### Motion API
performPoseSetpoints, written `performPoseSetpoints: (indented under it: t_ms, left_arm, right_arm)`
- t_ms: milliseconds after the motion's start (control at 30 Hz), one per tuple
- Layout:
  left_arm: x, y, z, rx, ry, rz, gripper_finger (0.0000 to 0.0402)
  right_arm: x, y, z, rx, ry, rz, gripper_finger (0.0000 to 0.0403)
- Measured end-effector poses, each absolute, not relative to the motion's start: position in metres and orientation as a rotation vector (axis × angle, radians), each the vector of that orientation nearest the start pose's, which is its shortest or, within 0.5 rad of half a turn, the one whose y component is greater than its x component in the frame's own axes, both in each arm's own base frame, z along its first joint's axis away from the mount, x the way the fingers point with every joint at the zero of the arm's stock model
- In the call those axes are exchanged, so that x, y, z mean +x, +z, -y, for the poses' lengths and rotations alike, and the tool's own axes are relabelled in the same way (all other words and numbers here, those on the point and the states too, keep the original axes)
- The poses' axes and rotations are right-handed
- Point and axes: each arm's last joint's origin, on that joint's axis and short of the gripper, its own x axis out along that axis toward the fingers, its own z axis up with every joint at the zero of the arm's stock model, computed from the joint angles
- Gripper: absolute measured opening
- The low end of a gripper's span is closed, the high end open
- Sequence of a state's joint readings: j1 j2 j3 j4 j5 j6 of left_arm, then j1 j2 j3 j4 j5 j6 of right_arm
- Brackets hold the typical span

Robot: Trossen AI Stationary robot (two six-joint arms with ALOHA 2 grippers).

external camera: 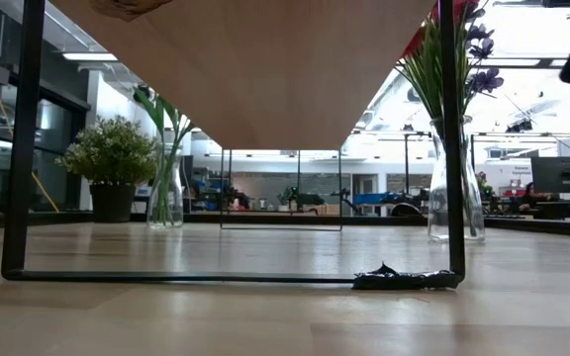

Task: Pick and place flowers into a vace then onto a shelf
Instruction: Put the top transparent vase on the shelf

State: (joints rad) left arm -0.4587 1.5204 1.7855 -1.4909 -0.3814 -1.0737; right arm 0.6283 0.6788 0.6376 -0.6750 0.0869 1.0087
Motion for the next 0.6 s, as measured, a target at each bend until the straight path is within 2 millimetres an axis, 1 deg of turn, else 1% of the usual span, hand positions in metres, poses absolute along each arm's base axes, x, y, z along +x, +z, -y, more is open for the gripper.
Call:
performPoseSetpoints:
  t_ms: [167, 267, 400, 467, 600]
  left_arm:
    - [0.237, 0.399, 0.111, -0.567, 0.549, -0.995, 0.0152]
    - [0.238, 0.394, 0.121, -0.586, 0.579, -0.981, 0.0152]
    - [0.239, 0.385, 0.137, -0.577, 0.637, -0.958, 0.0152]
    - [0.237, 0.379, 0.143, -0.572, 0.700, -0.946, 0.0152]
    - [0.236, 0.366, 0.155, -0.558, 0.785, -0.862, 0.0152]
  right_arm:
    - [0.106, 0.256, -0.084, 0.713, 0.154, -0.881, 0.0096]
    - [0.103, 0.257, -0.088, 0.720, 0.175, -0.867, 0.0094]
    - [0.104, 0.266, -0.097, 0.705, 0.258, -0.761, 0.0095]
    - [0.105, 0.272, -0.101, 0.697, 0.308, -0.691, 0.0094]
    - [0.107, 0.284, -0.107, 0.695, 0.397, -0.566, 0.0094]
